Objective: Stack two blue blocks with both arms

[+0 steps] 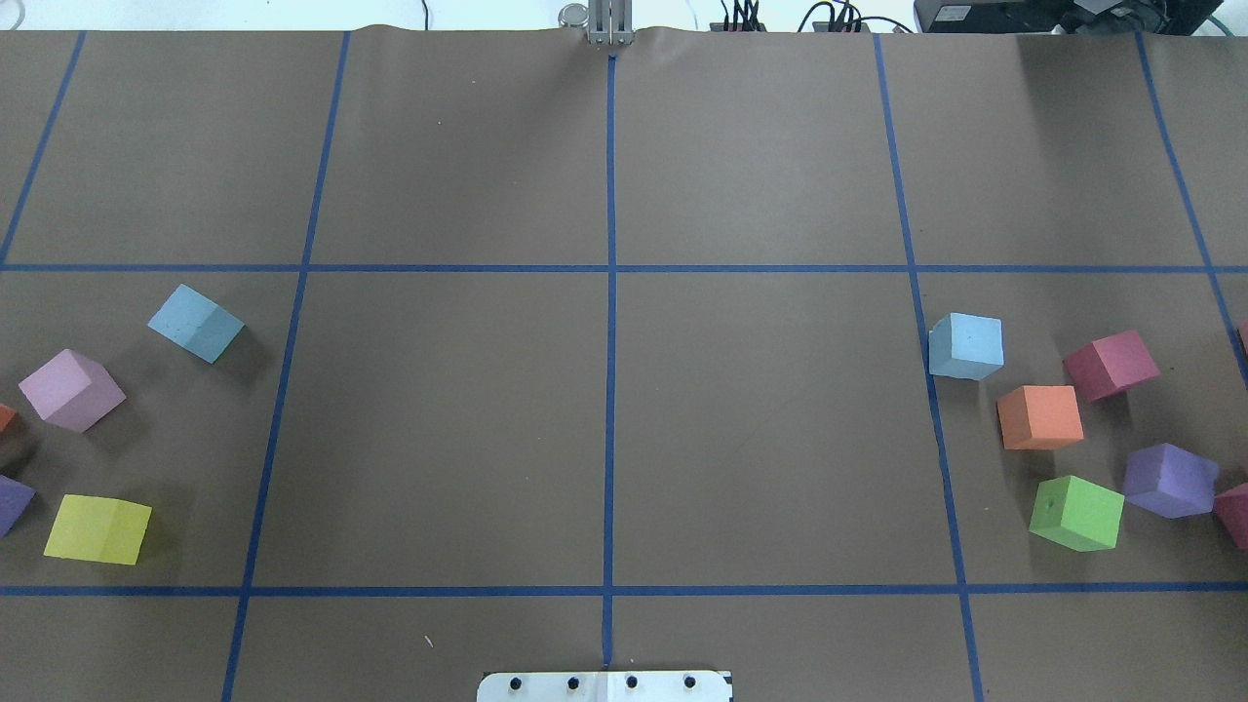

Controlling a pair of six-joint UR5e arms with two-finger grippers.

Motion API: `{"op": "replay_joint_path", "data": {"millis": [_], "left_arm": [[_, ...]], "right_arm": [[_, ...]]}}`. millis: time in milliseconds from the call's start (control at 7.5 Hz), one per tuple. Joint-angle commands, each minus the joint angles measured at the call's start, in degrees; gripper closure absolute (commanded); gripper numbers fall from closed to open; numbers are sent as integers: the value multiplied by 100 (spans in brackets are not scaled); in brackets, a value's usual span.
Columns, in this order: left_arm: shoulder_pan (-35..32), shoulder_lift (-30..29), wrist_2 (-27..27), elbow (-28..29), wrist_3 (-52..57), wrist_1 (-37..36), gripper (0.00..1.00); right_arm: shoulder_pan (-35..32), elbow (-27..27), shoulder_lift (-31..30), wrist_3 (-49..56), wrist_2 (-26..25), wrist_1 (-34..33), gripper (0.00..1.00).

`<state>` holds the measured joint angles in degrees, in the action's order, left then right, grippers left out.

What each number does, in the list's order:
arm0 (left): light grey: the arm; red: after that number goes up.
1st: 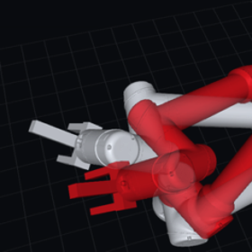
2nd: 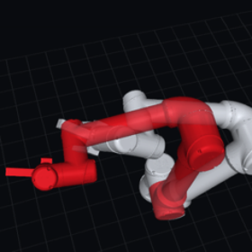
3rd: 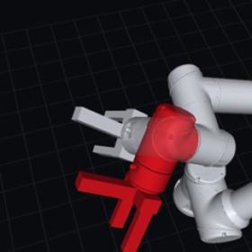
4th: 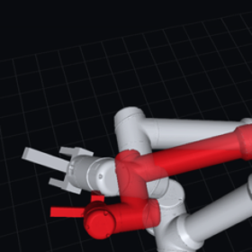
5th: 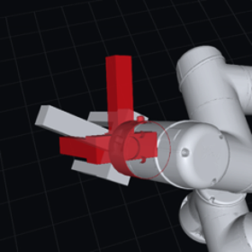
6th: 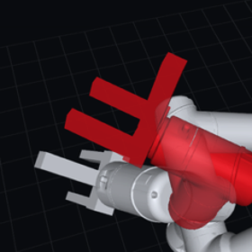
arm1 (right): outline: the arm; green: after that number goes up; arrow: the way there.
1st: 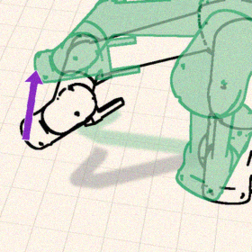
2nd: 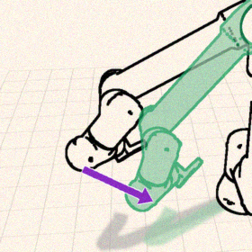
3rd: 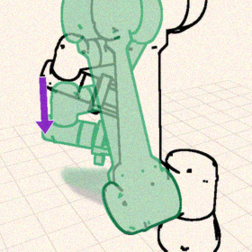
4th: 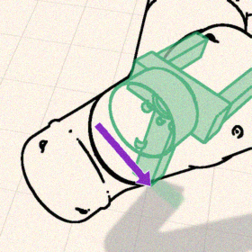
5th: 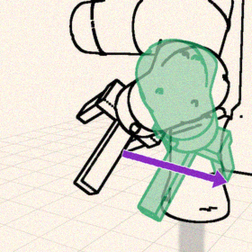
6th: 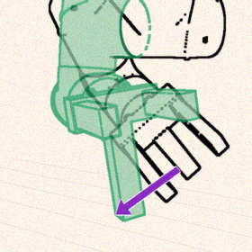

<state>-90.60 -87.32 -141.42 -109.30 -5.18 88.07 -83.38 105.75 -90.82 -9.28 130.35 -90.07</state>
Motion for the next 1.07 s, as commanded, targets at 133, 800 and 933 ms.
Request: {"op": "replay_joint_path", "data": {"millis": [133, 800, 933], "left_arm": [[-2, 13, 0, 14, -1, 0, 0], [436, -416, 236, 14, -71, -357, 0], [525, -827, 237, -4, -71, -952, 0]], "right_arm": [[14, -10, -32, -65, 60, -2, 0], [268, -28, 204, -13, 78, -63, 0], [478, -37, 223, -13, 34, -72, 0]]}}
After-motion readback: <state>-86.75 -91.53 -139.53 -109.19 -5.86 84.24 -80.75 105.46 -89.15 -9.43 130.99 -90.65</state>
